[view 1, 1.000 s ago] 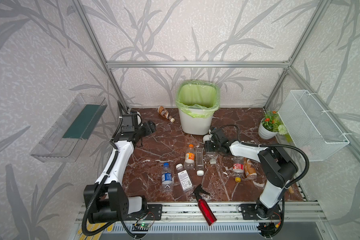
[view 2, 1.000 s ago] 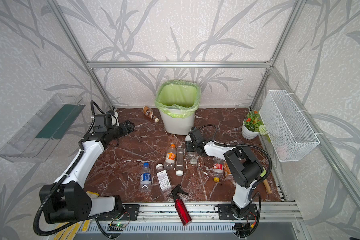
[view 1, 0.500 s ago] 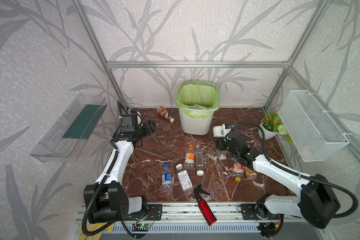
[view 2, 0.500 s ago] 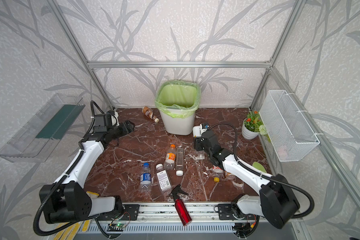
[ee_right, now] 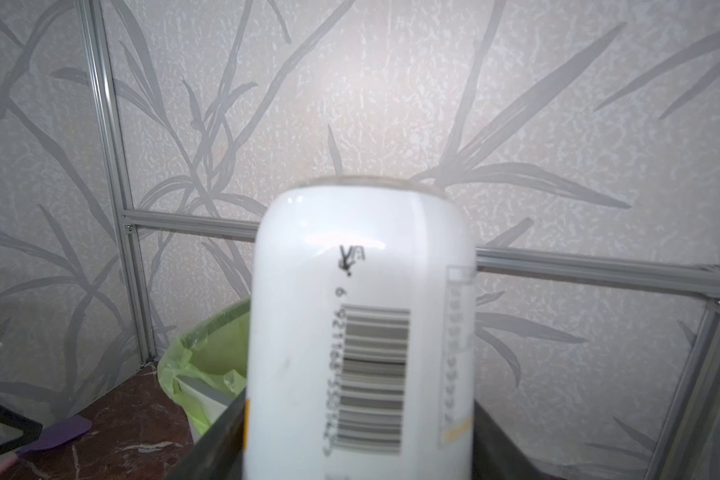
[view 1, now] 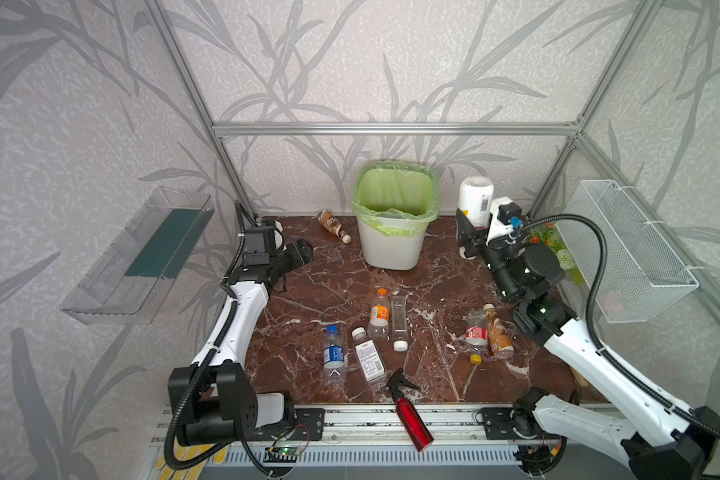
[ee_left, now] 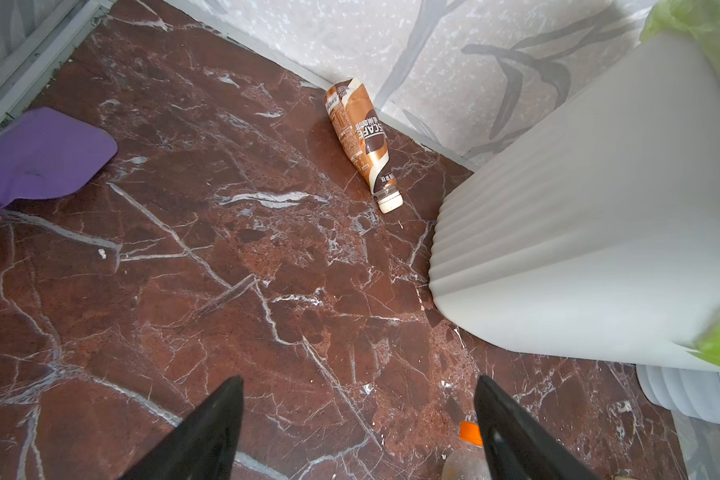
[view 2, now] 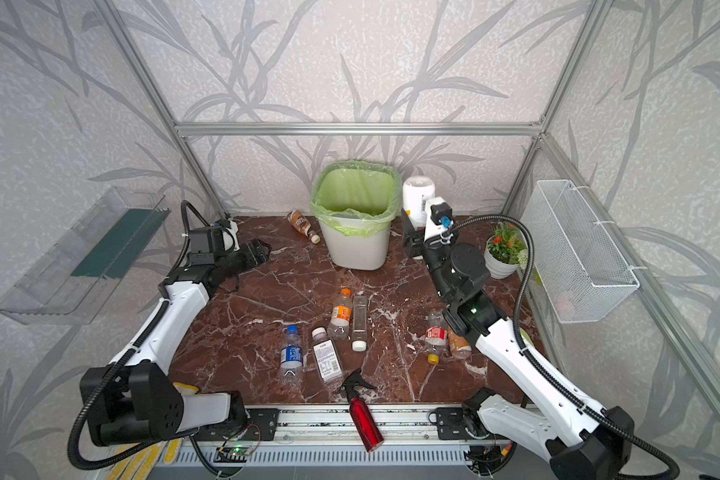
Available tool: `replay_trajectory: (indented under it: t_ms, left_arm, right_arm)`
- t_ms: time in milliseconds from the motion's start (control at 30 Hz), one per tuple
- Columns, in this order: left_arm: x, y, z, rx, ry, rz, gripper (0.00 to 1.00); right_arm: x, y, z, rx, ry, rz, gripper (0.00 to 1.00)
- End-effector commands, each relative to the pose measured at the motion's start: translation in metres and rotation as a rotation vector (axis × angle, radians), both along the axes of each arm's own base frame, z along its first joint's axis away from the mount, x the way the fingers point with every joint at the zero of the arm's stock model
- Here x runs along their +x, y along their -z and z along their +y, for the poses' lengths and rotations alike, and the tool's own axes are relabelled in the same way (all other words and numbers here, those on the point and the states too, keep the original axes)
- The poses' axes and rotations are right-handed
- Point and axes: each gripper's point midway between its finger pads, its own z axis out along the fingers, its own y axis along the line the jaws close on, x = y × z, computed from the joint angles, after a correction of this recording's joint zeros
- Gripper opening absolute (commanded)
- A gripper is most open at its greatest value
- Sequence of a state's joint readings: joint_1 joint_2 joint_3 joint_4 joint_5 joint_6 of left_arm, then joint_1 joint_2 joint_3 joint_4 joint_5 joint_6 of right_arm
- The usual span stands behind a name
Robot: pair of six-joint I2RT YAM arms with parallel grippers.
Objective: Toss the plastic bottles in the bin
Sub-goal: 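Lift the white bottle with the right gripper over the bin and release, then withdraw the right arm while the left gripper grasps the nearer blue-cap bottle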
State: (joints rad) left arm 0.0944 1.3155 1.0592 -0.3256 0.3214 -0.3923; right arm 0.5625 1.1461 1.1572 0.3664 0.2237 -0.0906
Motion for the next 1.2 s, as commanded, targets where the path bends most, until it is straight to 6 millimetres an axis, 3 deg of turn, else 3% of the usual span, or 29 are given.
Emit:
replay_trajectory:
  t_ms: [0,100,167,200,300,433,533,667,900,1000,1100,1167]
  left_arm:
    - [-0.002,-0.007,-0.001,0.011,0.016,-0.033,0.86]
    - [-0.005,-0.007,-0.001,0.010,0.012,-0.018,0.86]
    - [-0.012,-0.008,0.002,0.034,-0.029,0.000,0.86]
    - [-0.017,-0.009,0.004,0.053,-0.045,0.006,0.87]
    - [-0.031,-0.013,-0.001,0.039,-0.040,0.012,0.87]
    - [-0.052,-0.010,-0.002,0.044,-0.033,0.036,0.88]
    - [-0.069,-0.006,-0.005,0.037,-0.027,0.055,0.89]
    - [-0.090,0.005,-0.018,-0.035,-0.005,0.087,0.91]
    - [-0.135,0.028,-0.049,0.000,0.074,0.188,0.91]
    - [-0.156,0.044,-0.065,-0.032,0.103,0.255,0.91]
    - [-0.178,0.063,-0.076,-0.052,0.110,0.312,0.91]
    - [-0.191,0.073,-0.083,-0.072,0.122,0.340,0.91]
  right_arm:
    - [0.035,-0.053,0.045,-0.023,-0.189,0.018,0.69]
    - [0.083,-0.065,0.077,-0.084,-0.235,0.158,0.83]
    - [0.103,-0.061,0.077,-0.071,-0.212,0.212,1.00]
    - [0.109,-0.059,0.071,-0.049,-0.202,0.234,0.99]
    - [0.108,-0.056,0.049,-0.005,-0.170,0.223,0.99]
    - [0.078,-0.065,0.015,0.047,-0.130,0.152,0.99]
    - [0.062,-0.049,0.001,0.050,-0.110,0.160,0.99]
    - [0.054,0.001,-0.018,0.050,-0.068,0.261,0.99]
    - [0.052,0.138,-0.030,0.060,-0.004,0.548,0.99]
    - [0.046,0.184,-0.032,0.103,-0.001,0.632,0.99]
    - [0.044,0.217,-0.030,0.122,-0.007,0.703,0.99]
    - [0.044,0.226,-0.027,0.125,-0.019,0.723,0.99]
